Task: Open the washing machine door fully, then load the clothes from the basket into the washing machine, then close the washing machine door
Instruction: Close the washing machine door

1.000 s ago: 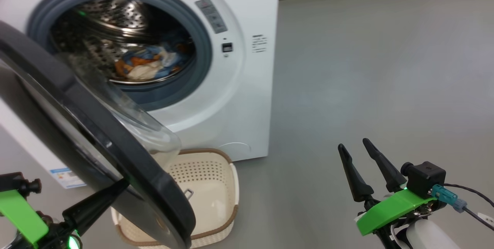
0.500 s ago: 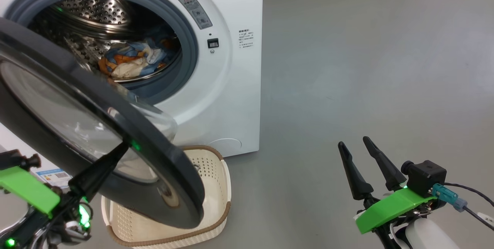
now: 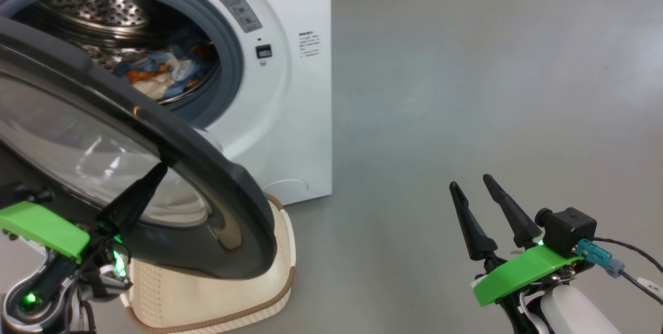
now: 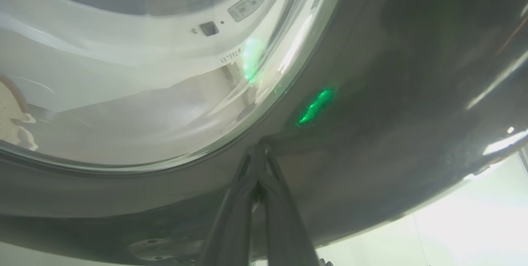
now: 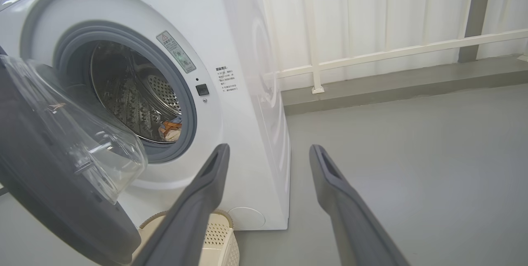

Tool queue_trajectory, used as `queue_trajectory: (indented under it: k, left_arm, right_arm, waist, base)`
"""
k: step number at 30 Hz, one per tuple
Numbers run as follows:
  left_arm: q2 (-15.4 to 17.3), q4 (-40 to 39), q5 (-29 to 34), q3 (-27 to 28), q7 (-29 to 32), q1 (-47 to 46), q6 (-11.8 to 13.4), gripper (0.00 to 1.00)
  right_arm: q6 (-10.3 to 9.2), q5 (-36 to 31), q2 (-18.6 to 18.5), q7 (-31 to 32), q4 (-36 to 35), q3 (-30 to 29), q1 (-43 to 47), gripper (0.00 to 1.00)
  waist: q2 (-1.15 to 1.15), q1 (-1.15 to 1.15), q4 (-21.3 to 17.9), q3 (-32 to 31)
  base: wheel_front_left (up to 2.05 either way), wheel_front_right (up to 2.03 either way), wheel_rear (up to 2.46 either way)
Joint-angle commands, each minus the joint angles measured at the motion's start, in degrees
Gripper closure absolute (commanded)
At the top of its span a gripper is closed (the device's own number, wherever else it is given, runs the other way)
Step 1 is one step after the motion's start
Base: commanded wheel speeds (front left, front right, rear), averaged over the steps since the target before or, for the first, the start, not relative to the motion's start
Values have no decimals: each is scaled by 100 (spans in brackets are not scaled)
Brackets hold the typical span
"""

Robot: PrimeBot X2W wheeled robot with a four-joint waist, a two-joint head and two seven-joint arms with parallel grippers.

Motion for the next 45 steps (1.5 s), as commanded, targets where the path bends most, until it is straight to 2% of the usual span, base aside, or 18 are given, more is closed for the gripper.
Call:
queue_trajectory:
  k: [1, 17, 34, 39, 41, 45]
  left_arm:
    - [70, -111, 34, 111, -25, -313, -79, 100]
    - [20, 479, 279, 162, -590, -756, -383, 100]
    - [60, 416, 337, 260, -741, -545, -528, 100]
    - [210, 221, 597, 236, -888, -328, -687, 51]
    - [280, 89, 792, 197, -1040, -214, -760, 0]
    - [364, -145, 1146, 148, -1476, 39, -833, 0]
  right_arm:
    - [32, -74, -4, -47, -148, 112, -180, 0]
    - [32, -93, 27, -47, -136, 107, -180, 0]
    - [32, -106, -7, -47, -133, 27, -118, 0]
    - [32, -109, -19, -47, -146, -4, -105, 0]
    - [32, -111, -23, -47, -156, -13, -105, 0]
    - [32, -116, -26, -47, -172, -25, -115, 0]
  waist:
    - [0, 0, -90, 42]
    - [0, 0, -361, 95]
    - [0, 0, -39, 18]
    - [0, 0, 28, 16]
    - [0, 0, 48, 31]
    - [0, 0, 74, 63]
  base:
    - [0, 0, 0]
    - [0, 0, 0]
    - [0, 0, 0]
    - [0, 0, 0]
    - [0, 0, 0]
    - [0, 0, 0]
